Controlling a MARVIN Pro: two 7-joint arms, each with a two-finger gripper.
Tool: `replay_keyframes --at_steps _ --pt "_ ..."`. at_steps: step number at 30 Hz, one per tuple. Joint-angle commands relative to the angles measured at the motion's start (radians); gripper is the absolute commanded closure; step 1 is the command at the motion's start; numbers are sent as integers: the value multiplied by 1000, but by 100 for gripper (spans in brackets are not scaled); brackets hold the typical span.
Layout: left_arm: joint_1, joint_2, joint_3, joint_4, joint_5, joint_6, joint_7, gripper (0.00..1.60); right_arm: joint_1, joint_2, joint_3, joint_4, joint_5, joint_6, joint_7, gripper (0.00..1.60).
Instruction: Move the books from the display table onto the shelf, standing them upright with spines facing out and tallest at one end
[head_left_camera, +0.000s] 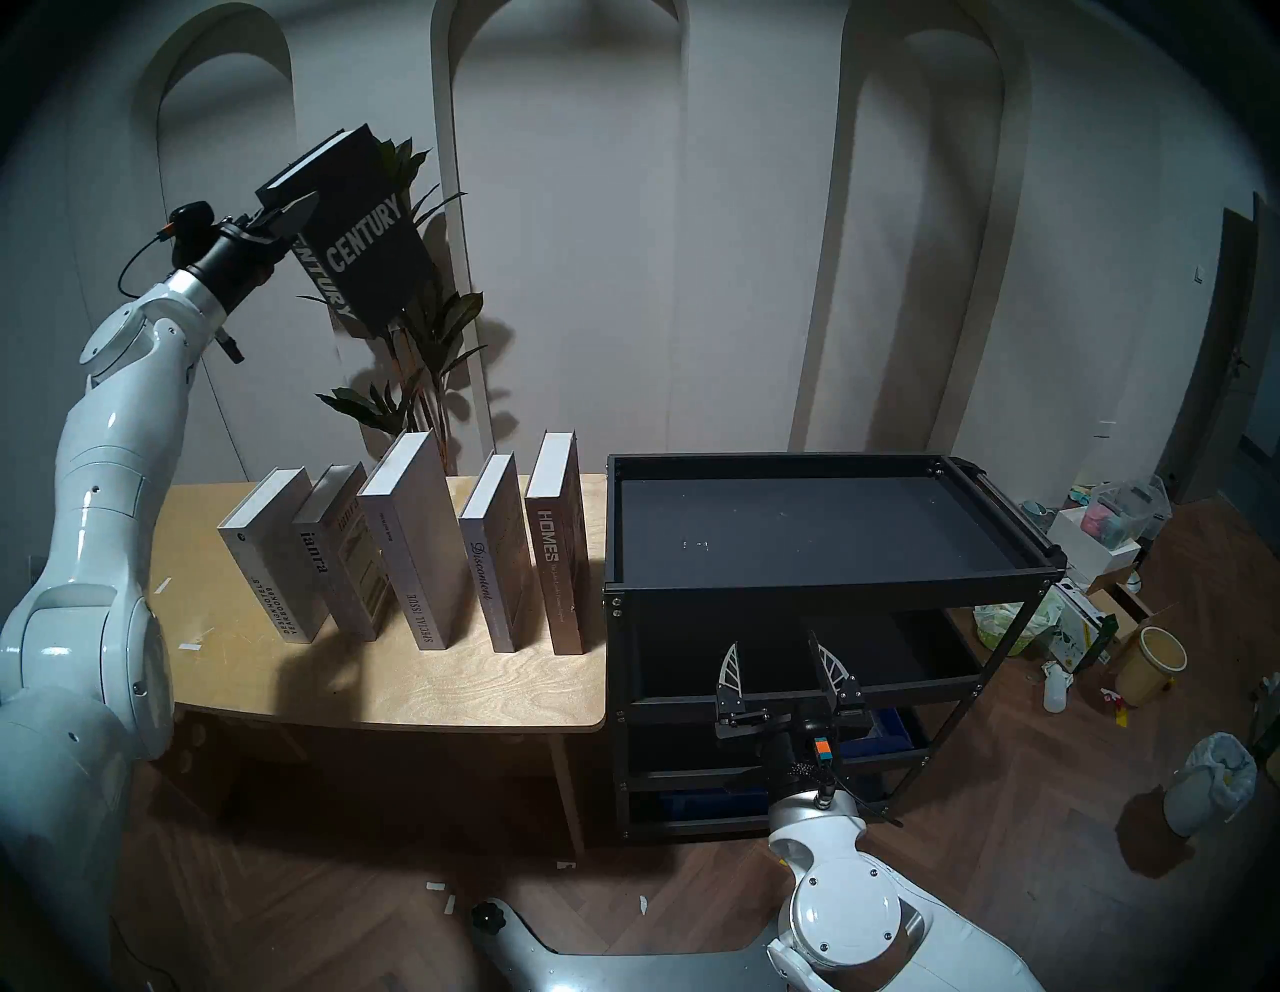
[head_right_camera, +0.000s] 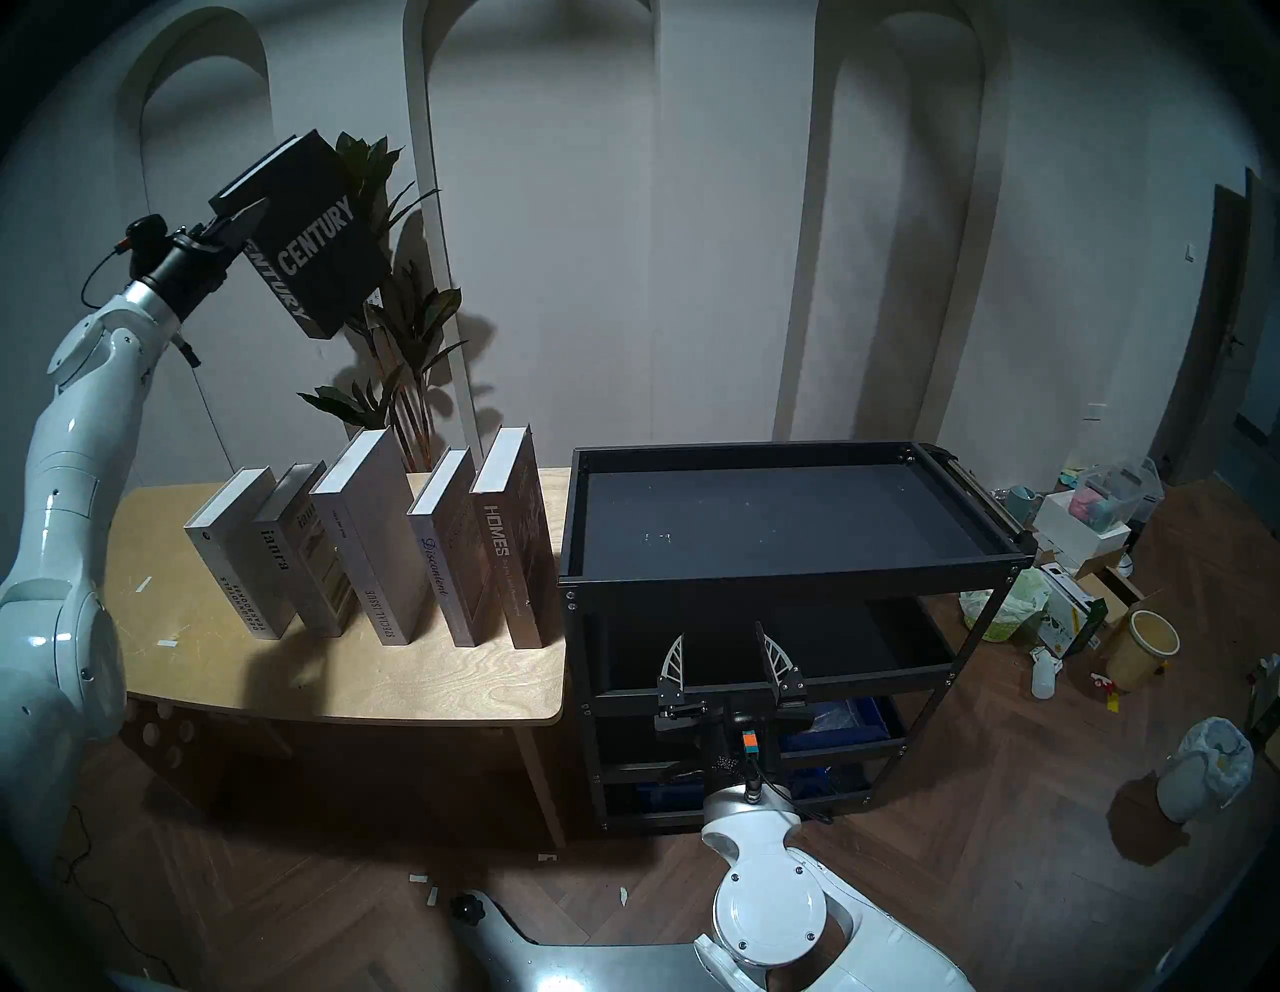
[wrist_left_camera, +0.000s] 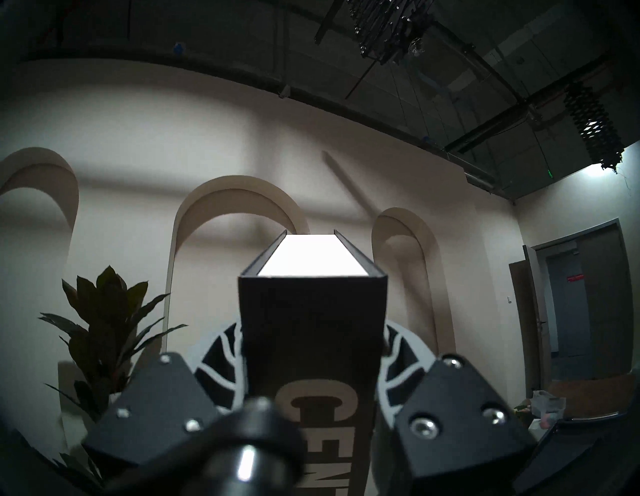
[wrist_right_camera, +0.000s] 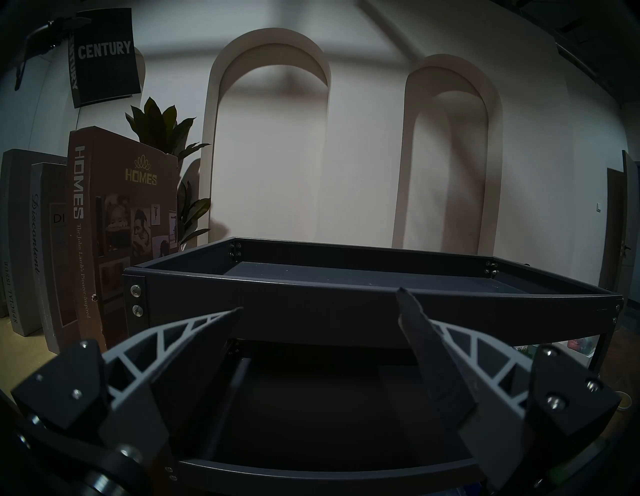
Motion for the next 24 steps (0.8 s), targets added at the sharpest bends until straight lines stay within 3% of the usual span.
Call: replay_keyframes --at_steps 1,12,24 --pt "-56 -65 33 -84 13 61 88 160 7 -2 1 -17 -2 -5 -1 0" --pt "-68 -131 77 -196 31 184 231 160 17 -2 -2 -18 -1 -6 -8 0" --pt "-59 -170 82 -299 31 302 370 160 168 -90 20 -91 11 -8 -17 0"
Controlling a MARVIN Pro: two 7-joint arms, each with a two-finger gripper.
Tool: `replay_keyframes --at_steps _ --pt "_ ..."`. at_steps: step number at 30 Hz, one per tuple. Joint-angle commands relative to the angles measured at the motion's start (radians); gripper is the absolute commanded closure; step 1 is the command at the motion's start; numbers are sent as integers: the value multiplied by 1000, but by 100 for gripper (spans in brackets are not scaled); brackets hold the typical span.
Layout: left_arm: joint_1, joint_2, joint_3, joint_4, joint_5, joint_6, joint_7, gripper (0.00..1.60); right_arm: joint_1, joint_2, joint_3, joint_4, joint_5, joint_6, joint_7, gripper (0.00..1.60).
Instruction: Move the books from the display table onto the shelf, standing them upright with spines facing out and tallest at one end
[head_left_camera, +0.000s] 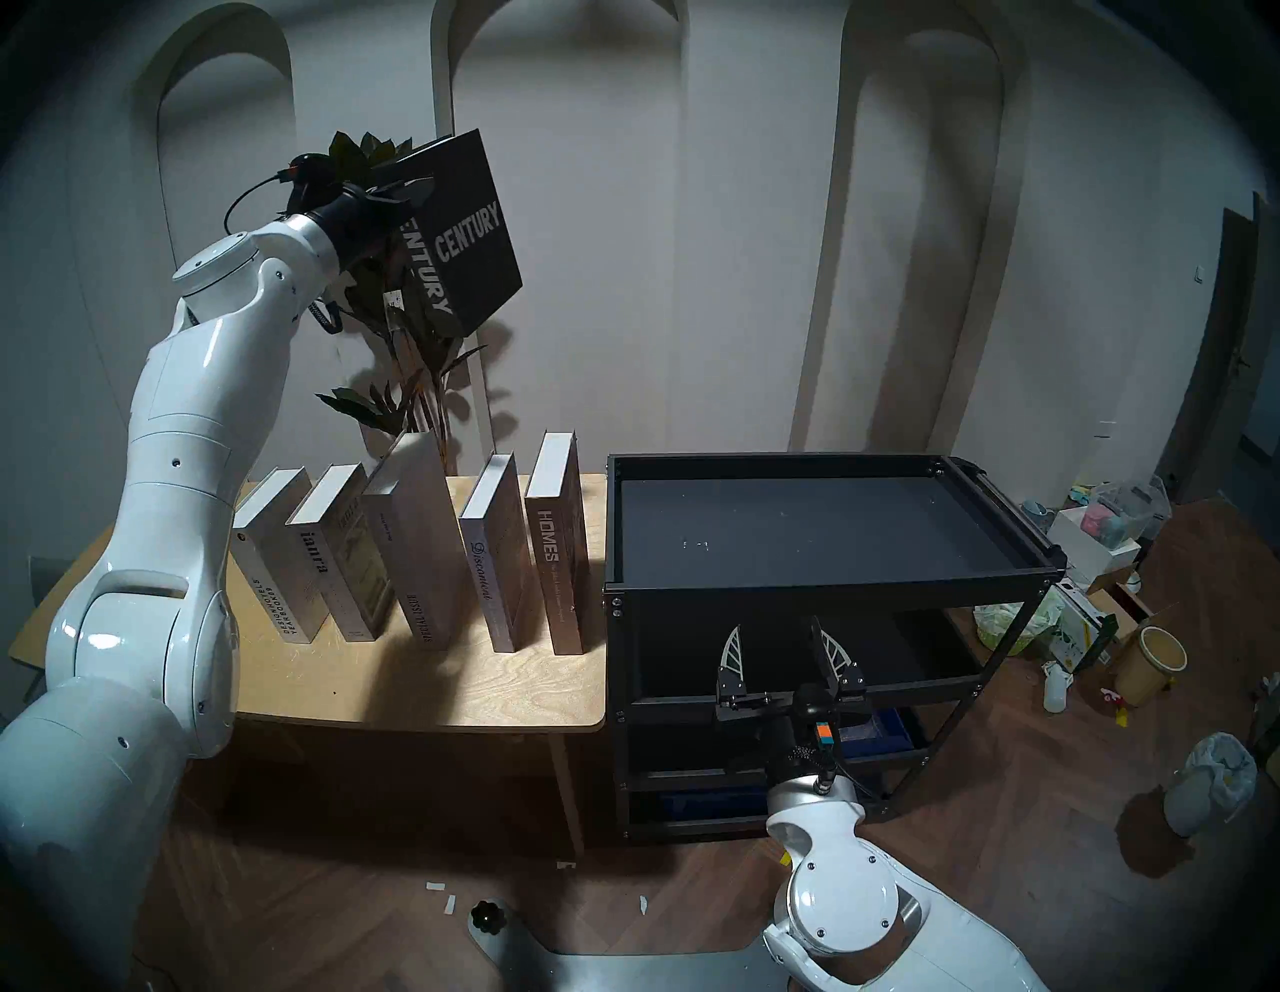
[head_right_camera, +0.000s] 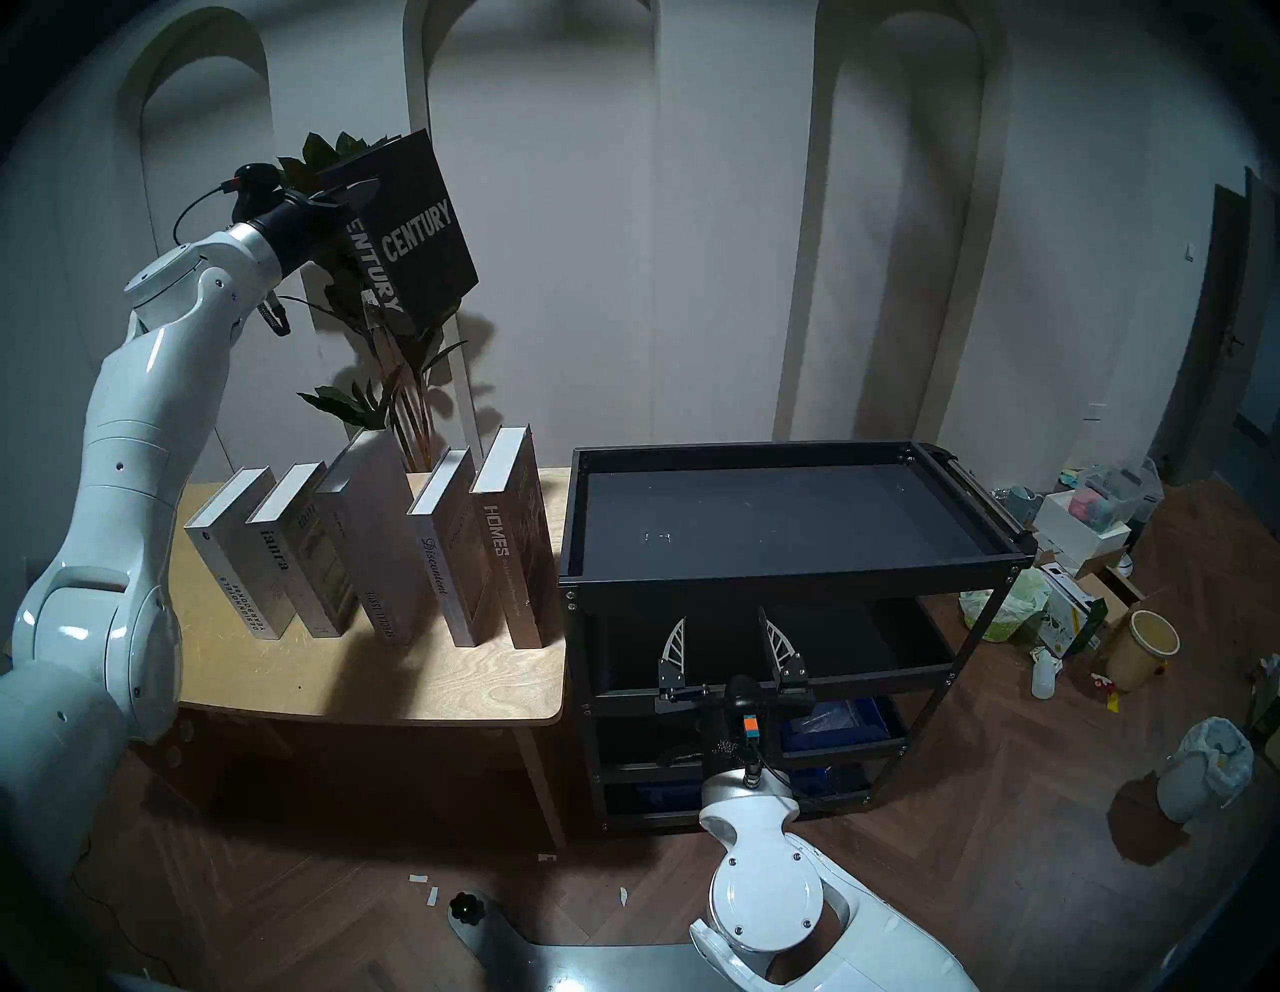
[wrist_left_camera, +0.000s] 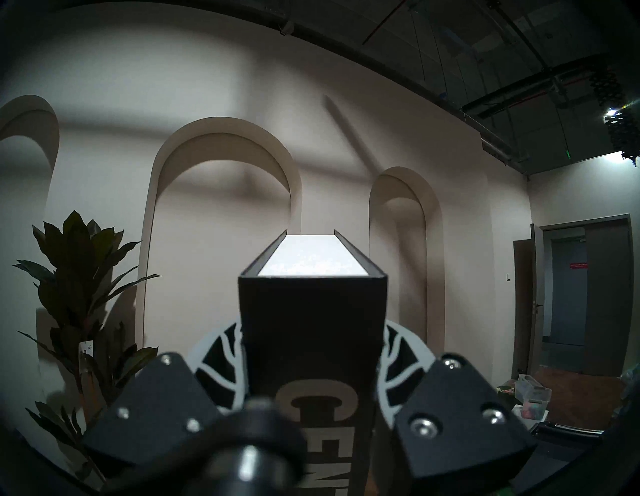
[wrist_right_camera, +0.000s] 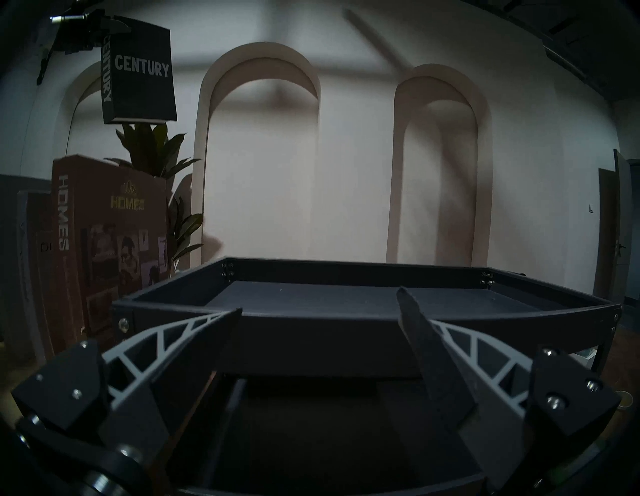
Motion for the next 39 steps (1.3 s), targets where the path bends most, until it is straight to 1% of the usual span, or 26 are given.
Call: replay_keyframes --at_steps 1,7,18,20,21,22,28,32,38,39 --pt "-35 -29 -16 -83 -10 46 69 160 116 -65 12 -68 -1 -5 2 0" --pt "-36 -52 -22 -139 -22 97 126 160 177 -107 17 -56 4 13 8 0" --pt "-32 -106 -11 -230 -50 166 187 160 296 -186 -16 3 9 66 40 0" --pt "-28 -121 -4 -248 -56 178 195 160 324 -200 -29 16 8 78 48 0" --pt "-26 -127 -1 -252 -58 182 197 160 319 -206 -33 15 6 79 50 0" --pt "-24 -134 2 -262 -62 190 203 160 343 -215 -42 25 7 87 54 0" --pt "-12 -174 29 -314 -80 224 228 160 401 -262 -76 44 -2 113 70 0" --pt "-1 -201 54 -350 -93 249 247 160 442 -293 -91 59 -8 133 80 0" --pt "26 -226 80 -391 -108 284 281 160 499 -334 -103 79 -20 160 91 0" --pt "32 -229 83 -400 -110 290 289 160 520 -342 -106 87 -22 168 93 0"
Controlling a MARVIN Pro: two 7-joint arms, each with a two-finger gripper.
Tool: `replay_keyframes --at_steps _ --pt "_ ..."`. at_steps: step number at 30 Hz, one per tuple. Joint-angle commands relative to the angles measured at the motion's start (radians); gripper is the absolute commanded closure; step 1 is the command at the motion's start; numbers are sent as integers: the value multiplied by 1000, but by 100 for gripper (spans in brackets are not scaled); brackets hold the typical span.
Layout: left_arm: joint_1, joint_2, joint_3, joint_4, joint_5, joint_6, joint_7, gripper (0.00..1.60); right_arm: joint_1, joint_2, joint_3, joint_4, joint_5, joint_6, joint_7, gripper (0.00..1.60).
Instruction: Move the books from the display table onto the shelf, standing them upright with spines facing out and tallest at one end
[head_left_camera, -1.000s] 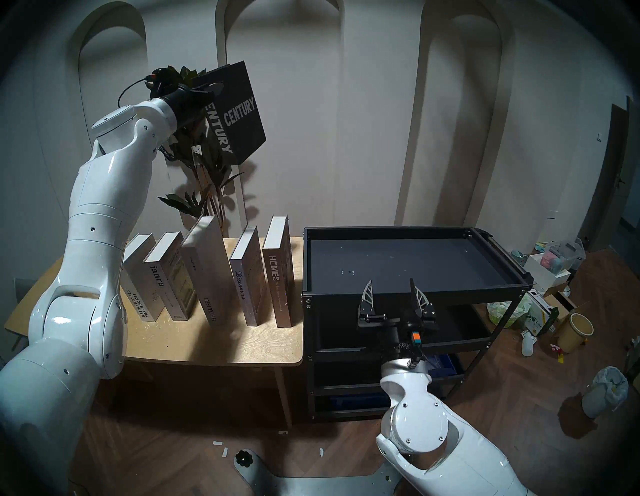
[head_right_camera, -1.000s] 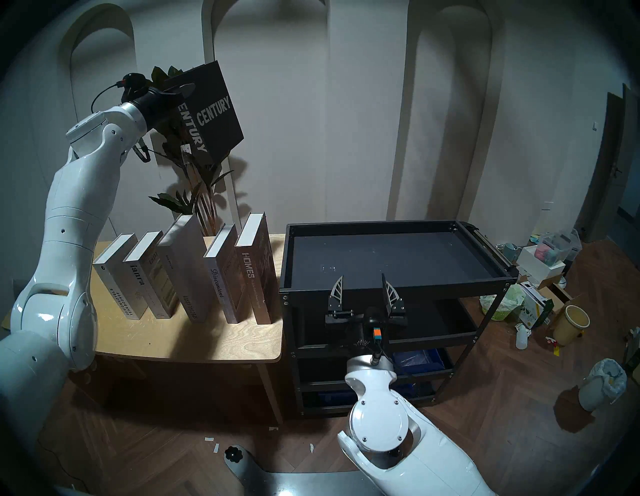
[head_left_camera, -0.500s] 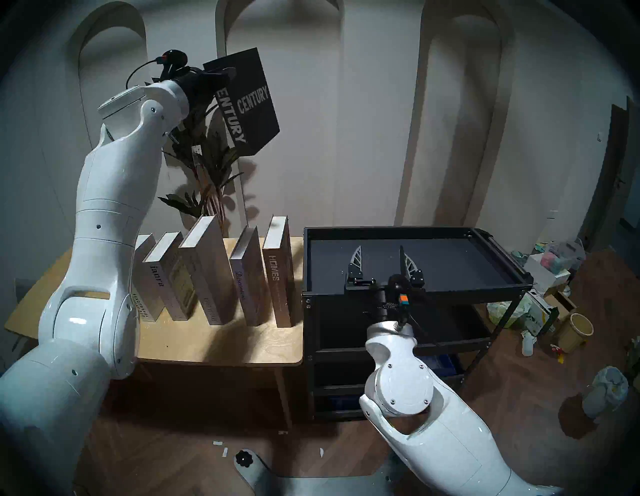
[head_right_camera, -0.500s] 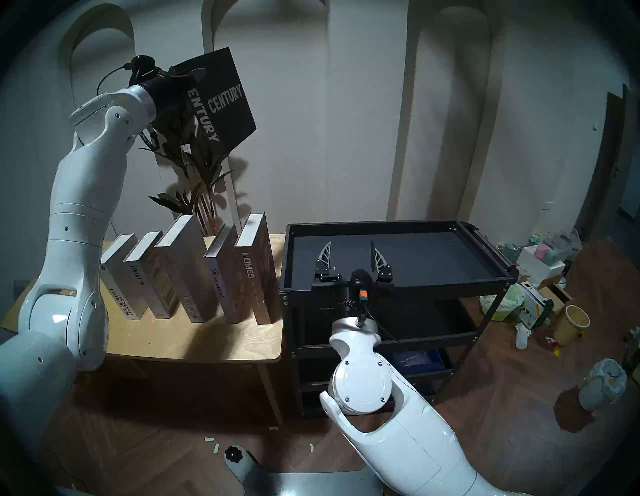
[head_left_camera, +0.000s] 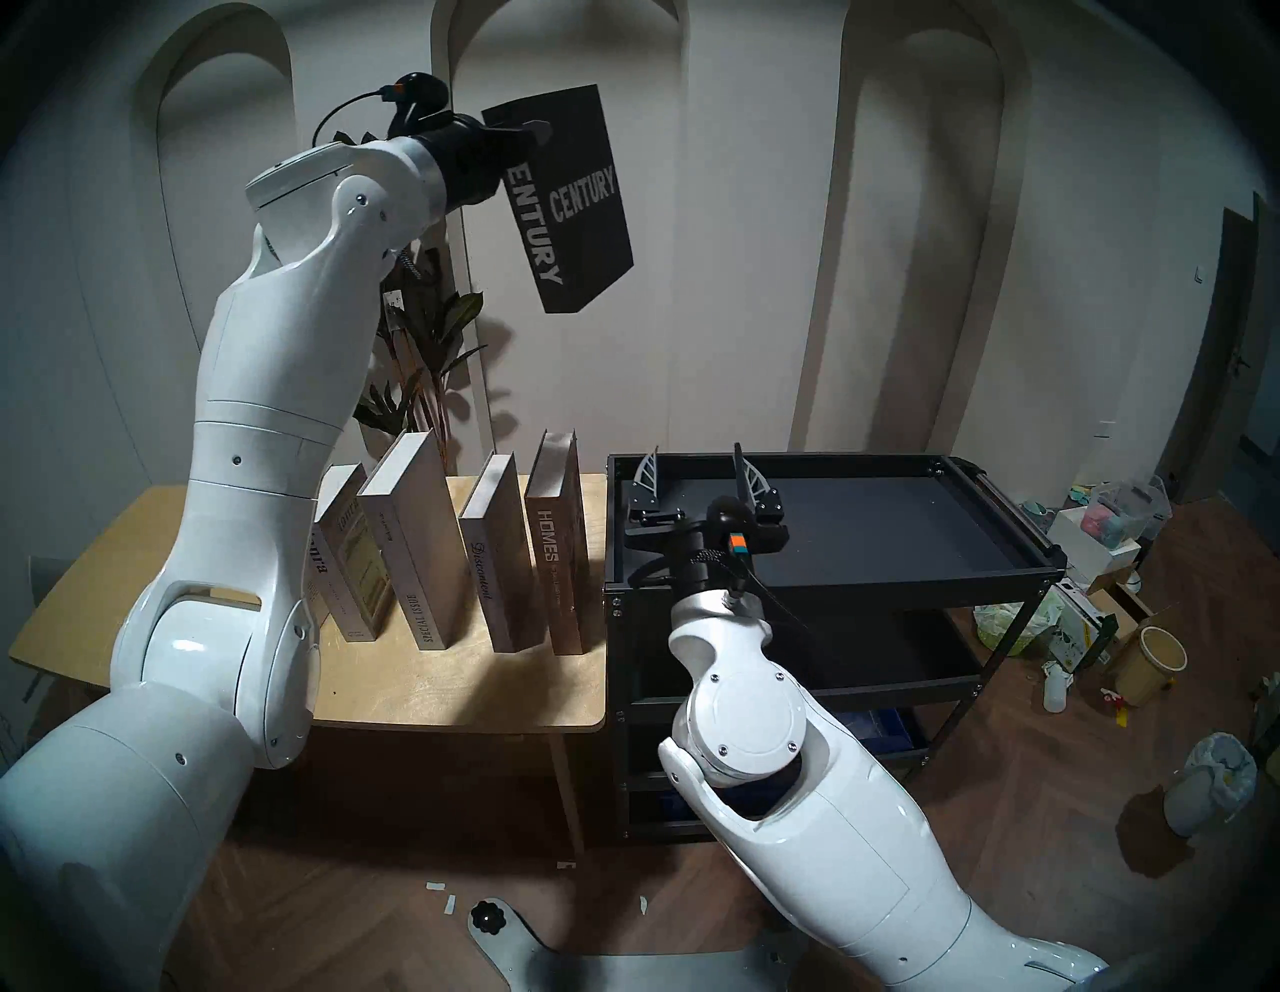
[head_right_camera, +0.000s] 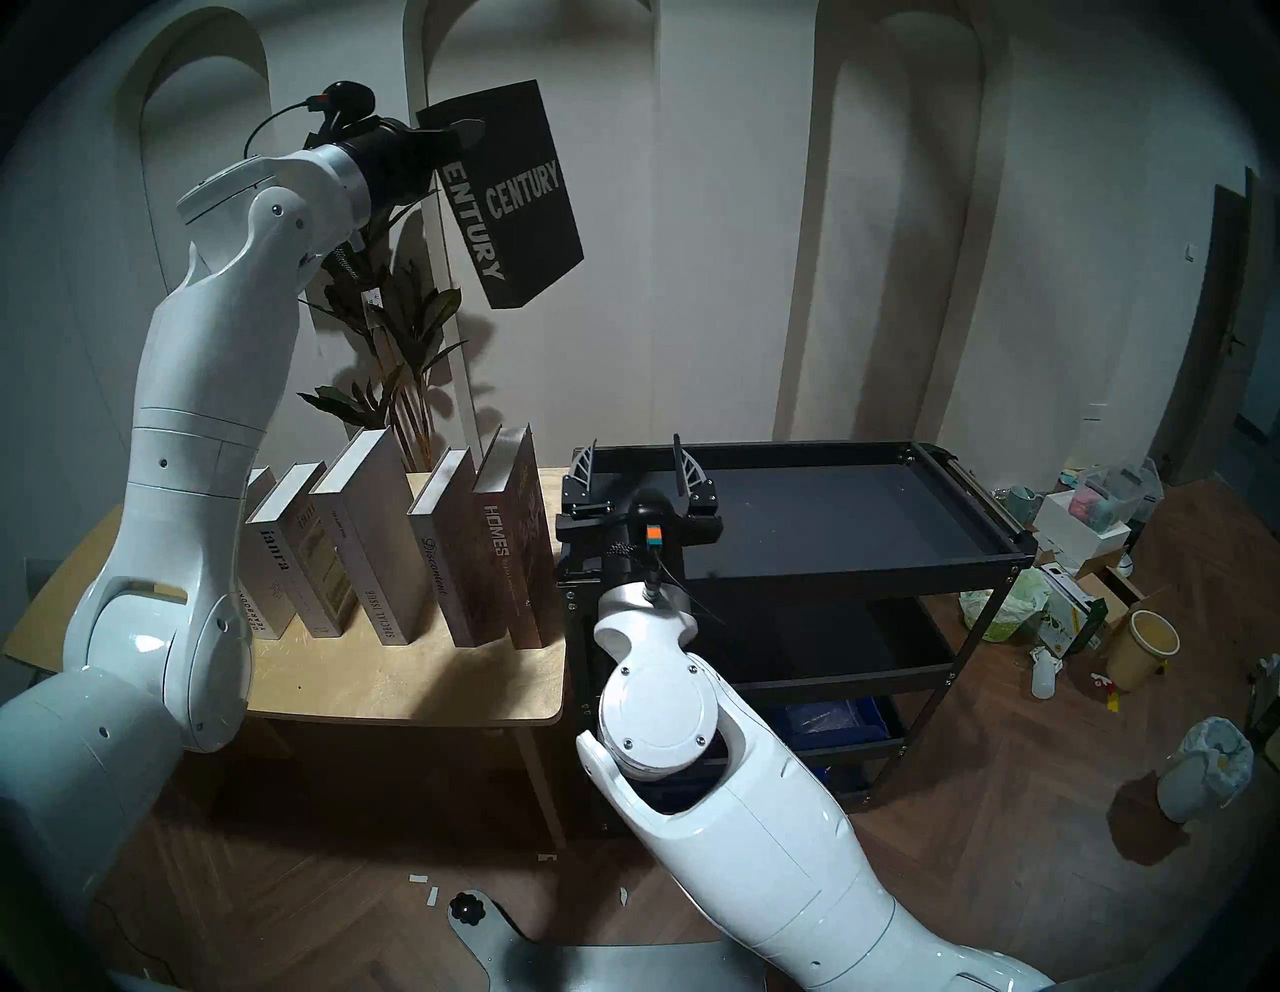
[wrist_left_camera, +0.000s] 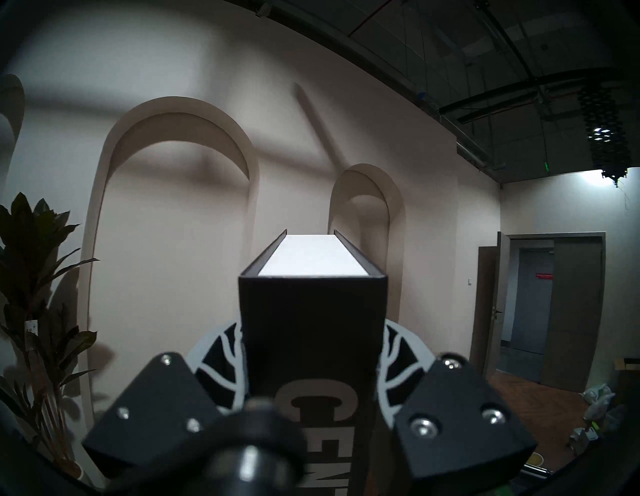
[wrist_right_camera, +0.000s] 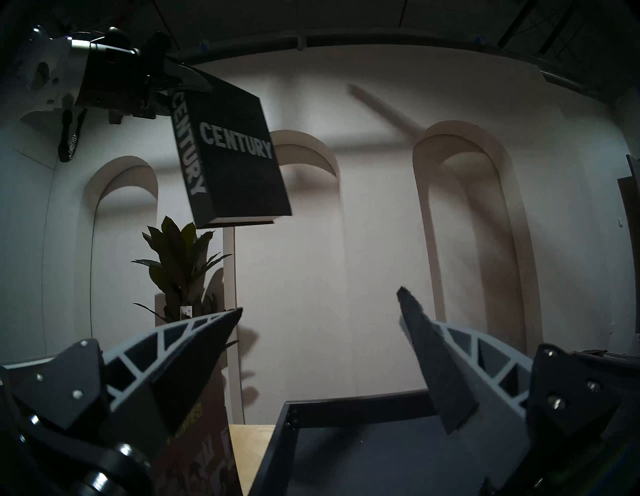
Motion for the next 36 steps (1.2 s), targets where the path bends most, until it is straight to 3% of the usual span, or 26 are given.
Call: replay_keyframes --at_steps 1,9,36 --pt "11 -43 10 -68 -14 21 33 160 109 -83 -8 11 -17 23 12 0" --pt "49 -58 19 -119 -26 60 91 160 193 -140 -23 63 -35 65 25 0" --pt "150 -111 -42 -296 -56 157 325 160 466 -319 -31 343 -97 188 18 0"
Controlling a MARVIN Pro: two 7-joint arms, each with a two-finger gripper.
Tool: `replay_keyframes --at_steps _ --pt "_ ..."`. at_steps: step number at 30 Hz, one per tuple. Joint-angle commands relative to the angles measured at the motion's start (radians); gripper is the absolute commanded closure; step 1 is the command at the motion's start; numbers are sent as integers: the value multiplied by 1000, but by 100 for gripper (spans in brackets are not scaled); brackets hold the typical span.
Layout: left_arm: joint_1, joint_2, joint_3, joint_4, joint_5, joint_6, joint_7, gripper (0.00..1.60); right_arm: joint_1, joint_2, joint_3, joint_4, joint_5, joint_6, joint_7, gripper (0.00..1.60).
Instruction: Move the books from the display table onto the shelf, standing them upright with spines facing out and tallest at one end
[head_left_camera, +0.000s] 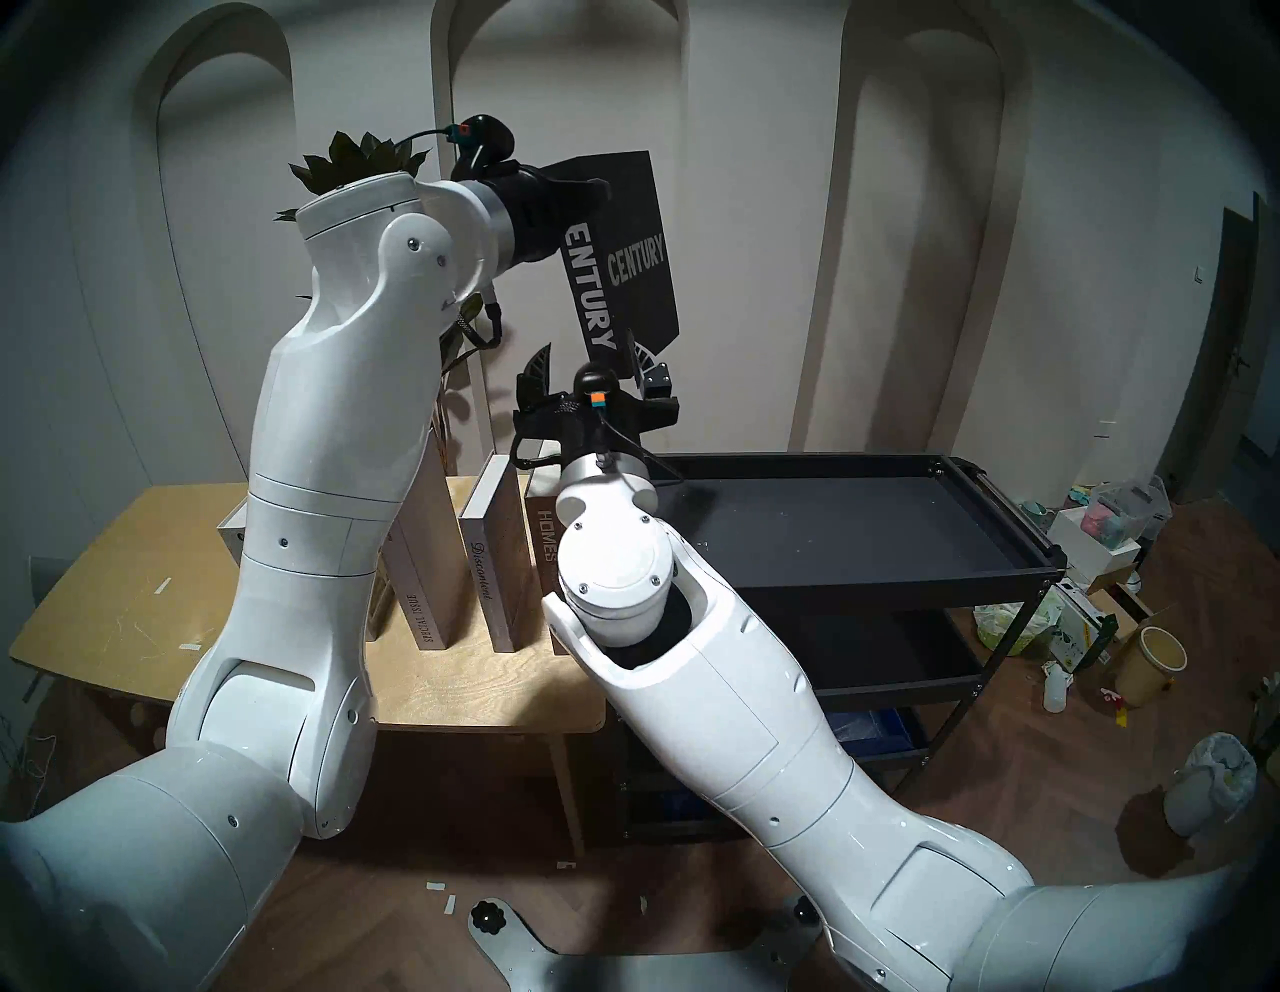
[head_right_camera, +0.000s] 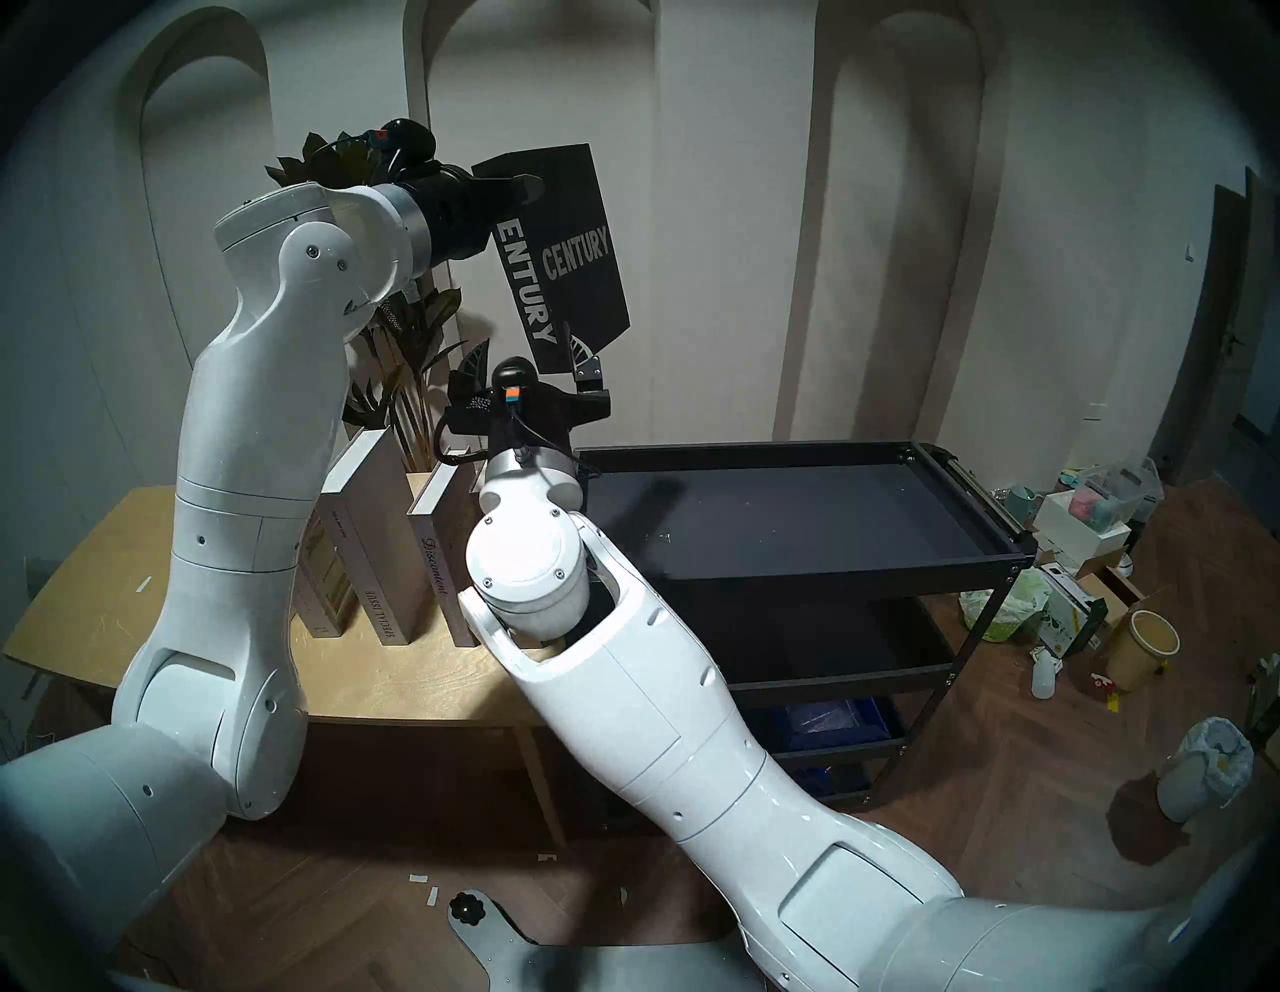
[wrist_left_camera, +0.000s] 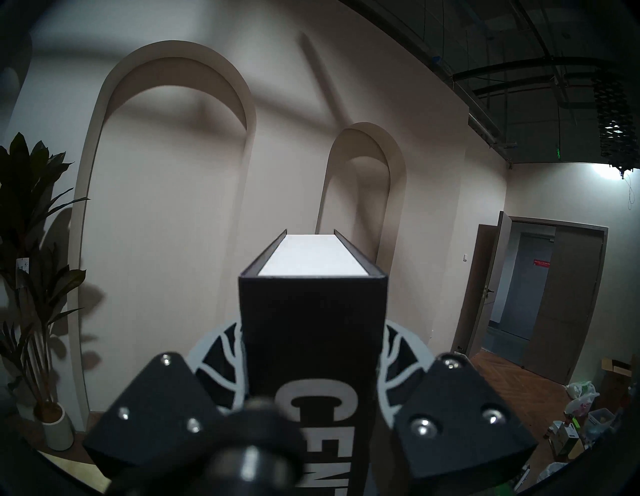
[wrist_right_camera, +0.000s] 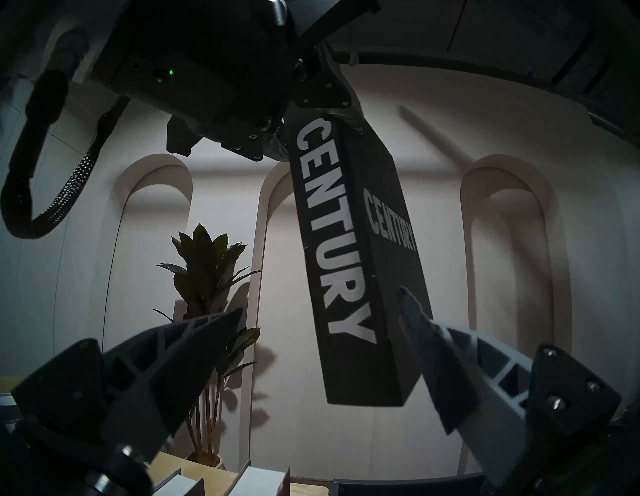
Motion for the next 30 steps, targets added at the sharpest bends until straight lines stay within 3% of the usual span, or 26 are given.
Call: replay_keyframes --at_steps 1,12,30 --pt "-4 -19 -30 -71 1 2 54 160 111 -74 18 44 -17 18 -18 0" --pt "29 -55 -45 -151 -14 26 165 160 201 -114 50 167 -33 49 -56 0" --pt "97 -81 -49 -250 -60 59 311 160 261 -159 55 308 -38 38 -85 0"
